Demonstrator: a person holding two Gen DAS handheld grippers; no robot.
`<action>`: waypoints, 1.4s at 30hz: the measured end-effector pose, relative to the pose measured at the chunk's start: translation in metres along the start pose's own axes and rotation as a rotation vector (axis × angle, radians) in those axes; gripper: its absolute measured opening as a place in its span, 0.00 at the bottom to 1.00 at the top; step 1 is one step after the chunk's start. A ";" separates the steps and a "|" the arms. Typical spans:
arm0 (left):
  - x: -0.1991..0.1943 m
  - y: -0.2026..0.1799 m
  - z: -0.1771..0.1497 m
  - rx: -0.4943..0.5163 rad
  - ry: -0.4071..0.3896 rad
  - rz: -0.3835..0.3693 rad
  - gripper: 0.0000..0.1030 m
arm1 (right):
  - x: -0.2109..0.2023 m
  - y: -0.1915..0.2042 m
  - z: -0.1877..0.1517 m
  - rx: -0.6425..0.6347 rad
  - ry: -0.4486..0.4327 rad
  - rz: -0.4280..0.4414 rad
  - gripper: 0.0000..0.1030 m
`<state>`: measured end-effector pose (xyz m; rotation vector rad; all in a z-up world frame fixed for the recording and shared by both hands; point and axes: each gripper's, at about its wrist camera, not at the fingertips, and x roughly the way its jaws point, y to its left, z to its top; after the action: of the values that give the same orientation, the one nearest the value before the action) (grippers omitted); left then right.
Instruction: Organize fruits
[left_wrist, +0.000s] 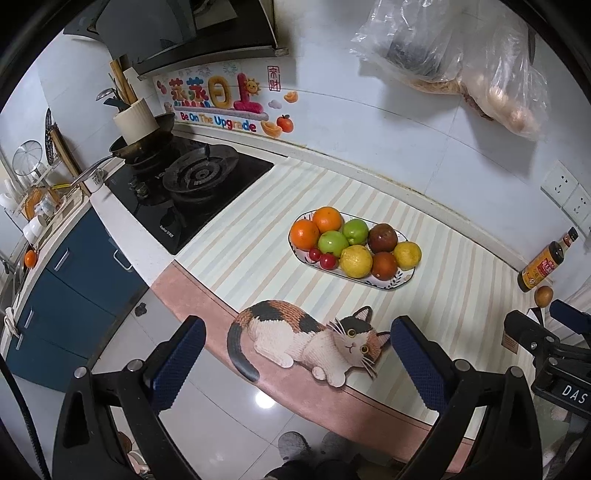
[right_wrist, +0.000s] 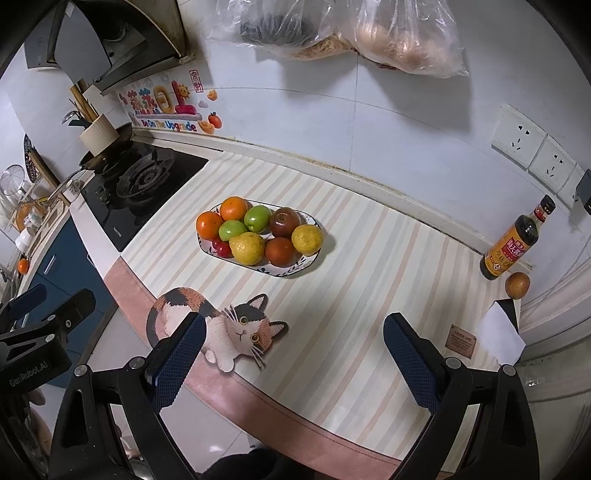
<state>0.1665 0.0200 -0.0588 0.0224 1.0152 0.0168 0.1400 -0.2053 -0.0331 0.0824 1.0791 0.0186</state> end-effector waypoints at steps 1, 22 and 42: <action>0.000 -0.001 0.000 0.001 0.001 -0.001 1.00 | 0.000 0.000 0.000 -0.001 0.003 0.000 0.96; -0.003 -0.010 -0.009 0.005 0.011 -0.009 1.00 | -0.009 -0.002 -0.013 0.005 0.011 0.010 0.96; -0.008 -0.009 -0.010 0.002 0.007 -0.012 1.00 | -0.015 0.002 -0.012 0.004 0.007 0.022 0.96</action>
<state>0.1534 0.0106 -0.0579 0.0182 1.0221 0.0042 0.1225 -0.2035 -0.0256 0.0976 1.0853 0.0366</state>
